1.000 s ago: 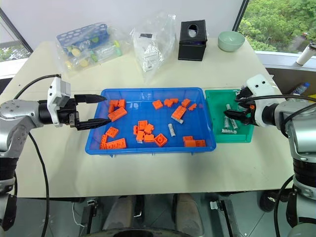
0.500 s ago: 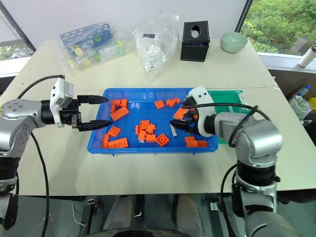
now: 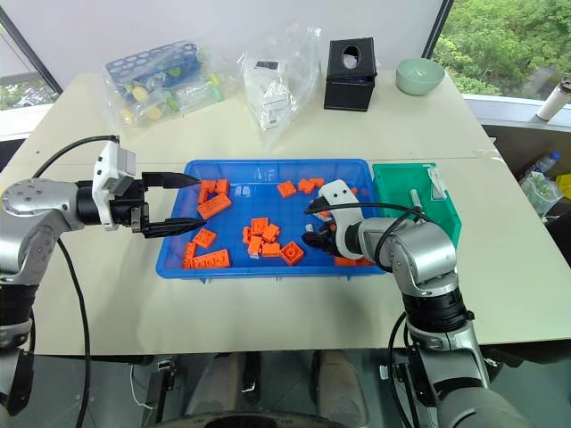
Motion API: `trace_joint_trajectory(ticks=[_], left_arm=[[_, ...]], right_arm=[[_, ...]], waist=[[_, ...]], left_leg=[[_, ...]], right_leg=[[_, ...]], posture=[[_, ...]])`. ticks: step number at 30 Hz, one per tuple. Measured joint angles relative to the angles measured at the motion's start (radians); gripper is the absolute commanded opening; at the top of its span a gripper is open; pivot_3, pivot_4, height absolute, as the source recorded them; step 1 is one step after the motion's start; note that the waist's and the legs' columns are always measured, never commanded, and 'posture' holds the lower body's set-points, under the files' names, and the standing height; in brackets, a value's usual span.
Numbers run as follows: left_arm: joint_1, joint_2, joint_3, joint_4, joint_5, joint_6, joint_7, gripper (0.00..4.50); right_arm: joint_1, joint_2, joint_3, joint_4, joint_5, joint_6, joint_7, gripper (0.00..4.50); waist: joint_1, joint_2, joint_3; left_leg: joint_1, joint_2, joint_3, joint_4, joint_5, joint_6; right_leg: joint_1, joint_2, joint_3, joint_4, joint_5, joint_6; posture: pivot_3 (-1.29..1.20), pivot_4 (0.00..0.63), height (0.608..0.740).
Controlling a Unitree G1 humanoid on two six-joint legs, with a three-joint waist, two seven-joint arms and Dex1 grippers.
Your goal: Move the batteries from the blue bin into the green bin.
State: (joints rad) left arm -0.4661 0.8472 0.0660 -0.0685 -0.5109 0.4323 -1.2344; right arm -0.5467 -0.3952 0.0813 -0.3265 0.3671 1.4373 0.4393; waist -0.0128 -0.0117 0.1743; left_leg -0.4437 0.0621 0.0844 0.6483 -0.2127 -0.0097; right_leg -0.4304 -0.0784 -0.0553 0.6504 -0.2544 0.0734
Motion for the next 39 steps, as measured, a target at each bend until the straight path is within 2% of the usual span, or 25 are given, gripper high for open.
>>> trace_joint_trajectory(ticks=[2, 7, 11, 14, 16, 19, 22, 23, 28, 30, 35, 39], left_arm=[[-0.001, 0.000, 0.000, 0.000, 0.000, 0.001, -0.001, 4.50], [-0.011, -0.001, -0.002, -0.001, -0.002, 0.003, -0.003, 4.50], [-0.015, -0.005, -0.005, -0.001, -0.004, 0.013, -0.014, 4.50], [-0.021, -0.009, -0.007, -0.002, -0.013, 0.014, -0.032, 4.50], [-0.031, -0.019, -0.011, -0.003, -0.021, 0.016, -0.040, 4.50], [-0.055, -0.040, -0.018, -0.004, -0.024, 0.017, -0.044, 4.50], [-0.063, -0.054, -0.026, -0.001, -0.023, 0.014, -0.048, 4.50], [-0.069, -0.061, -0.036, 0.003, -0.023, 0.013, -0.050, 4.50], [-0.094, -0.074, -0.051, 0.031, -0.014, 0.008, -0.054, 4.50], [-0.101, -0.075, -0.052, 0.036, -0.009, -0.003, -0.057, 4.50], [-0.119, -0.084, -0.057, 0.051, 0.003, -0.013, -0.065, 4.50], [-0.115, -0.084, -0.054, 0.048, 0.008, -0.014, -0.055, 4.50]], right_arm=[[0.004, -0.019, 0.010, 0.007, 0.000, -0.026, 0.004, 0.07], [0.000, -0.040, -0.023, 0.007, 0.035, 0.002, 0.031, 0.05], [-0.076, -0.089, -0.152, -0.019, 0.126, 0.096, 0.092, 0.05], [-0.183, -0.189, -0.286, -0.035, 0.181, 0.148, 0.138, 0.05], [-0.208, -0.313, -0.352, -0.022, 0.196, 0.153, 0.162, 0.05], [-0.152, -0.481, -0.414, 0.044, 0.172, 0.114, 0.170, 0.05], [-0.059, -0.533, -0.422, 0.069, 0.158, 0.074, 0.175, 0.05], [-0.026, -0.535, -0.420, 0.078, 0.155, 0.059, 0.174, 1.09], [0.002, -0.537, -0.371, 0.113, 0.122, -0.050, 0.154, 3.44], [-0.019, -0.551, -0.310, 0.126, 0.099, -0.143, 0.173, 3.44], [-0.135, -0.570, -0.079, 0.140, -0.016, -0.521, 0.314, 3.44], [-0.126, -0.555, 0.116, 0.135, -0.154, -0.812, 0.408, 3.44]], waist=[[0.000, 0.000, 0.000], [0.001, 0.000, 0.000], [0.002, 0.001, 0.001], [0.005, 0.001, 0.001], [0.010, 0.001, 0.001], [0.020, 0.000, 0.000], [0.016, 0.000, 0.000], [0.014, 0.000, 0.000], [0.000, 0.000, 0.001], [-0.002, 0.001, 0.001], [-0.002, 0.002, 0.001], [0.005, 0.001, 0.001]], left_leg=[[0.000, 0.000, 0.000, 0.000, 0.000, 0.000], [0.000, 0.000, 0.000, 0.000, 0.000, 0.000], [-0.001, 0.000, 0.000, 0.000, 0.000, 0.000], [-0.001, 0.000, 0.000, 0.000, 0.000, 0.000], [-0.001, 0.000, -0.001, -0.001, 0.000, 0.000], [-0.001, -0.001, 0.000, -0.001, 0.000, 0.000], [0.000, 0.000, 0.001, 0.000, 0.000, 0.000], [0.001, 0.000, 0.001, 0.000, 0.000, 0.001], [0.000, 0.000, 0.001, 0.000, 0.000, 0.001], [0.000, 0.000, 0.001, -0.001, 0.000, 0.001], [0.000, 0.000, 0.001, -0.001, 0.000, 0.001], [-0.001, 0.000, 0.000, 0.000, 0.000, 0.001]], right_leg=[[0.000, 0.000, 0.000, 0.000, 0.000, 0.000], [0.000, 0.000, 0.000, 0.000, 0.000, 0.000], [0.000, 0.000, 0.000, 0.000, 0.000, 0.000], [0.000, 0.000, 0.000, -0.001, 0.000, 0.000], [0.000, -0.001, -0.001, -0.002, 0.000, 0.000], [0.000, -0.001, 0.000, -0.003, -0.001, -0.001], [0.001, -0.001, 0.000, -0.003, 0.000, 0.000], [0.001, 0.000, 0.000, -0.003, 0.000, 0.000], [0.000, 0.000, 0.000, -0.002, 0.000, 0.000], [0.000, 0.000, 0.000, -0.002, 0.000, 0.000], [-0.001, 0.001, 0.001, -0.002, 0.000, 0.001], [0.000, 0.000, 0.000, -0.002, -0.001, 0.001]], posture=[[0.00, 0.150, 0.736], [0.00, 0.150, 0.736], [0.00, 0.150, 0.736], [0.00, 0.150, 0.736], [0.00, 0.150, 0.736], [0.00, 0.150, 0.736], [0.00, 0.150, 0.736], [0.00, 0.150, 0.736], [0.00, 0.150, 0.736], [0.00, 0.150, 0.736], [0.00, 0.150, 0.736], [0.00, 0.150, 0.736]])
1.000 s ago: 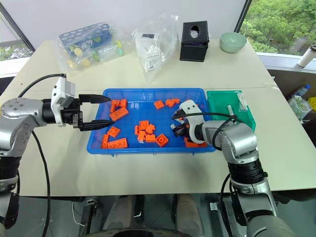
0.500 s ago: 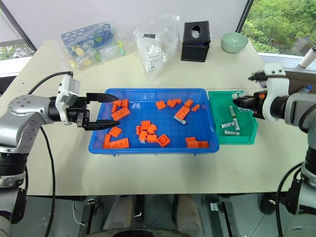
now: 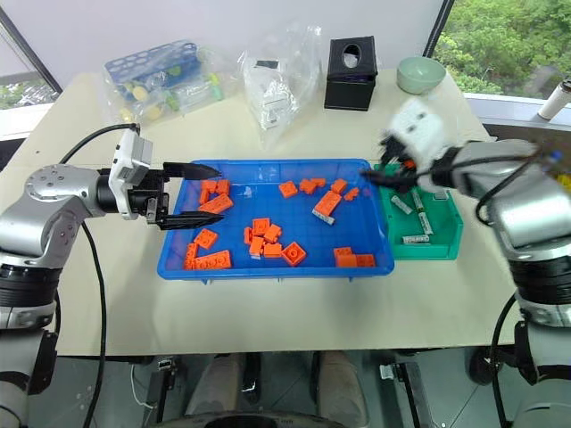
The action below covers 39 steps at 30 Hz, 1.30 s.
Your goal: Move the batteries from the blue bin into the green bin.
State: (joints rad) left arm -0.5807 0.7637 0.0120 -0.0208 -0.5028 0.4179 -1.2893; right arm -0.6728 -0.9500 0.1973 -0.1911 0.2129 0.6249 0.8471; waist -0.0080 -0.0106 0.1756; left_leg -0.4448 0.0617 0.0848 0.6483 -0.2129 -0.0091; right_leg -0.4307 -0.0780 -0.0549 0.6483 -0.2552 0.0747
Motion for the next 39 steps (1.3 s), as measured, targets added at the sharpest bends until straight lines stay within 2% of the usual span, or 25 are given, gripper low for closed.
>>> trace_joint_trajectory(ticks=[3, 10, 22, 25, 30, 36, 39], left_arm=[[0.030, 0.006, 0.007, -0.032, -0.001, 0.008, 0.015, 4.50], [0.073, 0.033, 0.041, -0.093, -0.018, 0.033, 0.048, 4.50], [0.095, 0.054, 0.061, -0.121, -0.034, 0.055, 0.082, 4.50], [0.092, 0.054, 0.061, -0.121, -0.035, 0.055, 0.089, 4.50], [0.072, 0.054, 0.061, -0.118, -0.035, 0.055, 0.093, 4.50], [0.060, 0.054, 0.060, -0.108, -0.034, 0.054, 0.092, 4.50], [0.057, 0.051, 0.059, -0.099, -0.034, 0.052, 0.092, 4.50]], right_arm=[[0.009, 0.025, 0.120, 0.073, -0.138, -0.234, 0.028, 3.44], [-0.038, 0.090, 0.195, 0.317, -0.340, -0.556, 0.036, 3.44], [-0.038, 0.205, 0.223, 0.499, -0.502, -0.811, -0.011, 3.44], [-0.035, 0.228, 0.222, 0.532, -0.518, -0.847, -0.037, 2.65], [-0.031, 0.241, 0.214, 0.552, -0.546, -0.864, -0.082, 0.09], [-0.024, 0.268, 0.188, 0.549, -0.562, -0.844, -0.118, 0.09], [-0.026, 0.363, 0.175, 0.513, -0.555, -0.773, -0.128, 0.09]], waist=[[-0.003, 0.000, 0.000], [-0.007, 0.000, 0.000], [-0.002, -0.001, 0.000], [-0.003, -0.001, 0.000], [-0.001, -0.001, 0.000], [-0.004, -0.001, 0.000], [-0.010, -0.001, 0.000]], left_leg=[[0.000, -0.001, 0.001, 0.001, 0.000, 0.000], [0.001, 0.000, 0.001, 0.001, 0.000, 0.000], [0.002, 0.000, 0.001, 0.001, 0.000, -0.001], [0.002, 0.000, 0.001, 0.001, 0.000, -0.001], [0.002, 0.000, 0.000, 0.002, 0.000, -0.001], [0.002, 0.000, 0.000, 0.002, 0.000, -0.001], [0.002, 0.001, 0.000, 0.001, 0.001, -0.001]], right_leg=[[0.000, -0.001, 0.000, 0.000, 0.000, 0.000], [0.000, 0.000, 0.000, 0.001, 0.000, 0.000], [0.001, 0.000, 0.000, 0.001, 0.000, 0.000], [0.002, 0.000, 0.000, 0.001, 0.000, 0.000], [0.002, 0.000, 0.000, 0.001, 0.000, 0.000], [0.002, 0.000, 0.000, 0.001, 0.000, 0.000], [0.002, 0.001, 0.000, 0.002, 0.000, 0.000]], posture=[[0.00, 0.150, 0.736], [0.00, 0.150, 0.736], [0.00, 0.150, 0.736], [0.00, 0.150, 0.736], [0.00, 0.150, 0.736], [0.00, 0.150, 0.736], [0.00, 0.150, 0.736]])
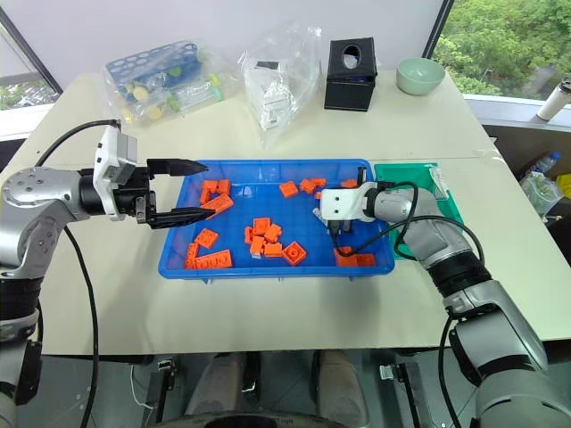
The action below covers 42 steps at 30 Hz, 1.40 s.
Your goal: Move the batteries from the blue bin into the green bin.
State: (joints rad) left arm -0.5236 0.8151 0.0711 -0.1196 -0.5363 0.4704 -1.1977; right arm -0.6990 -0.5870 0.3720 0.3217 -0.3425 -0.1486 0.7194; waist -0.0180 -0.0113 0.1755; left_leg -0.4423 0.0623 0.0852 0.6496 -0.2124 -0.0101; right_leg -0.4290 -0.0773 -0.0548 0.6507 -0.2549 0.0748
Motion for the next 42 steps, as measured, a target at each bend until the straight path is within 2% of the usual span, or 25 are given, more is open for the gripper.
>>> trace_joint_trajectory(ticks=[3, 5, 6, 9, 13, 21, 24, 27, 32, 40, 41, 42], left_arm=[[-0.018, -0.013, -0.008, 0.003, 0.001, -0.003, 0.000, 4.50], [-0.029, -0.015, -0.010, 0.004, 0.001, -0.004, 0.000, 4.50], [-0.030, -0.015, -0.010, 0.004, 0.001, -0.004, 0.000, 4.50], [-0.030, -0.016, -0.010, 0.017, 0.002, -0.004, 0.000, 4.50], [-0.030, -0.020, -0.011, 0.020, 0.002, -0.005, 0.000, 4.50], [-0.020, -0.023, -0.014, 0.020, 0.002, -0.006, -0.007, 4.50], [-0.021, -0.030, -0.016, 0.020, 0.002, -0.008, -0.011, 4.50], [-0.021, -0.034, -0.018, 0.024, 0.004, -0.018, -0.016, 4.50], [-0.024, -0.039, -0.021, 0.031, 0.005, -0.022, -0.020, 4.50], [-0.034, -0.052, -0.036, 0.032, 0.005, -0.023, -0.020, 4.50], [-0.034, -0.053, -0.039, 0.032, 0.005, -0.023, -0.020, 4.50], [-0.034, -0.053, -0.041, 0.032, 0.005, -0.023, -0.020, 4.50]], right_arm=[[-0.018, 0.163, 0.003, -0.091, 0.047, 0.142, 0.012, 0.09], [-0.030, 0.256, 0.005, -0.166, 0.086, 0.254, 0.030, 1.01], [-0.036, 0.289, 0.007, -0.192, 0.102, 0.303, 0.035, 1.31], [-0.044, 0.333, 0.005, -0.242, 0.122, 0.450, 0.034, 2.66], [-0.044, 0.315, -0.037, -0.309, 0.157, 0.679, 0.050, 2.66], [0.001, 0.107, -0.256, -0.648, 0.330, 1.439, 0.111, 2.66], [0.042, 0.098, -0.264, -0.706, 0.388, 1.571, 0.099, 2.66], [0.078, 0.099, -0.265, -0.727, 0.432, 1.625, 0.069, 2.66], [0.096, 0.122, -0.279, -0.698, 0.470, 1.613, 0.000, 2.66], [0.122, 0.143, -0.262, -0.542, 0.484, 1.439, -0.090, 2.66], [0.123, 0.143, -0.262, -0.531, 0.486, 1.423, -0.094, 2.16], [0.123, 0.142, -0.262, -0.522, 0.486, 1.409, -0.098, 1.87]], waist=[[-0.002, 0.000, 0.000], [0.003, 0.000, 0.000], [0.007, 0.000, 0.000], [0.019, 0.000, 0.000], [0.030, 0.000, 0.000], [0.026, -0.001, -0.001], [0.015, -0.001, -0.001], [0.008, -0.001, -0.001], [0.006, -0.001, -0.001], [0.006, -0.001, -0.001], [0.006, -0.001, -0.001], [0.006, -0.001, -0.001]], left_leg=[[0.000, 0.001, -0.001, 0.000, 0.001, -0.001], [0.000, 0.001, -0.002, 0.000, 0.001, -0.001], [0.000, 0.001, -0.002, 0.000, 0.001, -0.001], [0.000, 0.000, -0.001, 0.002, 0.001, -0.001], [-0.001, 0.000, -0.001, 0.002, 0.001, -0.001], [0.000, 0.000, -0.002, 0.000, 0.001, -0.001], [0.000, 0.000, -0.002, -0.001, 0.001, -0.001], [-0.001, 0.000, -0.002, -0.001, 0.000, -0.001], [-0.001, 0.000, -0.002, -0.001, 0.001, -0.001], [0.000, -0.001, -0.002, 0.000, 0.001, -0.001], [0.000, -0.001, -0.002, 0.000, 0.000, -0.001], [0.000, 0.000, -0.002, 0.000, 0.001, -0.001]], right_leg=[[-0.001, 0.001, 0.000, 0.004, 0.000, 0.000], [-0.001, 0.002, 0.000, 0.004, 0.000, 0.000], [-0.001, 0.001, 0.000, 0.004, 0.000, 0.000], [0.001, 0.000, -0.001, 0.003, 0.000, 0.000], [0.000, -0.001, -0.001, 0.003, 0.000, -0.001], [0.000, 0.000, -0.001, 0.003, 0.000, -0.001], [-0.001, 0.000, -0.001, 0.003, 0.000, -0.001], [-0.001, 0.000, -0.001, 0.003, 0.000, -0.001], [-0.001, 0.000, -0.001, 0.003, 0.000, -0.001], [0.000, 0.000, -0.001, 0.002, 0.000, -0.001], [0.000, 0.000, -0.001, 0.002, 0.000, -0.001], [0.000, 0.000, -0.001, 0.002, 0.000, -0.001]], posture=[[0.00, 0.150, 0.736], [0.00, 0.150, 0.736], [0.00, 0.150, 0.736], [0.00, 0.150, 0.736], [0.00, 0.150, 0.736], [0.00, 0.150, 0.736], [0.00, 0.150, 0.736], [0.00, 0.150, 0.736], [0.00, 0.150, 0.736], [0.00, 0.150, 0.736], [0.00, 0.150, 0.736], [0.00, 0.150, 0.736]])
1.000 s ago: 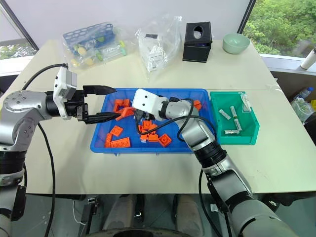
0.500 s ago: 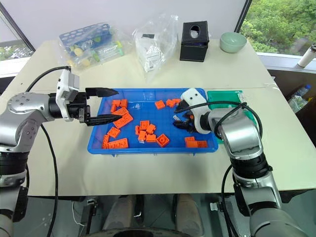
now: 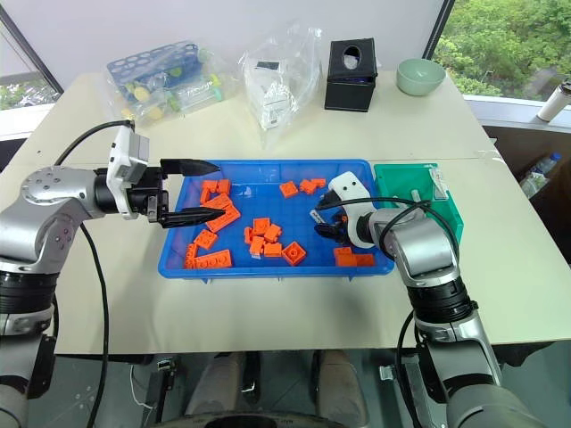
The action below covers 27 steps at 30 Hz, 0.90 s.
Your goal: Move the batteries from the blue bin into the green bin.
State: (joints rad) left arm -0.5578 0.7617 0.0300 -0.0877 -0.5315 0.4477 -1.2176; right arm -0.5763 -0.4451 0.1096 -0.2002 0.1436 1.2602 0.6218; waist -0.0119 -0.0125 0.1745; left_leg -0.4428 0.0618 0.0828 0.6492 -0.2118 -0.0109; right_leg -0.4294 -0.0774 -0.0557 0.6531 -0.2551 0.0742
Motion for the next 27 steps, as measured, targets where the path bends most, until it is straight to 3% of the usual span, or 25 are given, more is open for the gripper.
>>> trace_joint_trajectory(ticks=[4, 12, 17, 23, 27], left_arm=[[0.000, -0.002, -0.004, 0.000, 0.000, -0.001, 0.001, 4.50], [0.002, -0.012, -0.006, 0.000, 0.000, -0.003, 0.001, 4.50], [0.038, -0.014, -0.006, -0.001, 0.000, -0.005, 0.001, 4.50], [0.049, -0.011, -0.003, 0.008, 0.000, -0.006, 0.001, 4.50], [0.050, -0.009, -0.003, 0.024, 0.001, -0.008, 0.000, 4.50]], right_arm=[[0.007, 0.004, 0.007, 0.019, 0.029, -0.033, -0.005, 0.03], [-0.016, -0.037, -0.094, -0.068, 0.168, 0.118, 0.024, 0.03], [-0.108, -0.239, -0.349, -0.129, 0.235, 0.218, 0.037, 0.03], [0.077, -0.368, -0.447, -0.137, 0.252, 0.220, 0.037, 0.03], [0.170, -0.371, -0.453, -0.134, 0.241, 0.148, 0.005, 1.93]], waist=[[0.004, 0.000, 0.000], [0.004, 0.000, 0.000], [0.013, 0.000, 0.000], [0.019, 0.000, 0.000], [0.017, 0.000, 0.000]], left_leg=[[0.000, 0.000, 0.000, 0.000, 0.000, 0.000], [-0.001, 0.000, 0.000, 0.000, 0.000, 0.000], [-0.001, 0.000, 0.000, -0.001, 0.000, 0.000], [0.000, 0.000, 0.000, -0.001, 0.000, 0.001], [0.000, 0.000, 0.000, -0.001, 0.000, 0.001]], right_leg=[[0.001, 0.000, 0.000, 0.000, 0.000, 0.000], [0.000, 0.000, 0.000, -0.001, 0.000, 0.000], [0.000, -0.001, 0.000, -0.003, 0.000, 0.000], [0.000, -0.001, 0.000, -0.004, 0.000, 0.000], [0.000, -0.001, 0.000, -0.003, 0.000, 0.000]], posture=[[0.00, 0.150, 0.736], [0.00, 0.150, 0.736], [0.00, 0.150, 0.736], [0.00, 0.150, 0.736], [0.00, 0.150, 0.736]])
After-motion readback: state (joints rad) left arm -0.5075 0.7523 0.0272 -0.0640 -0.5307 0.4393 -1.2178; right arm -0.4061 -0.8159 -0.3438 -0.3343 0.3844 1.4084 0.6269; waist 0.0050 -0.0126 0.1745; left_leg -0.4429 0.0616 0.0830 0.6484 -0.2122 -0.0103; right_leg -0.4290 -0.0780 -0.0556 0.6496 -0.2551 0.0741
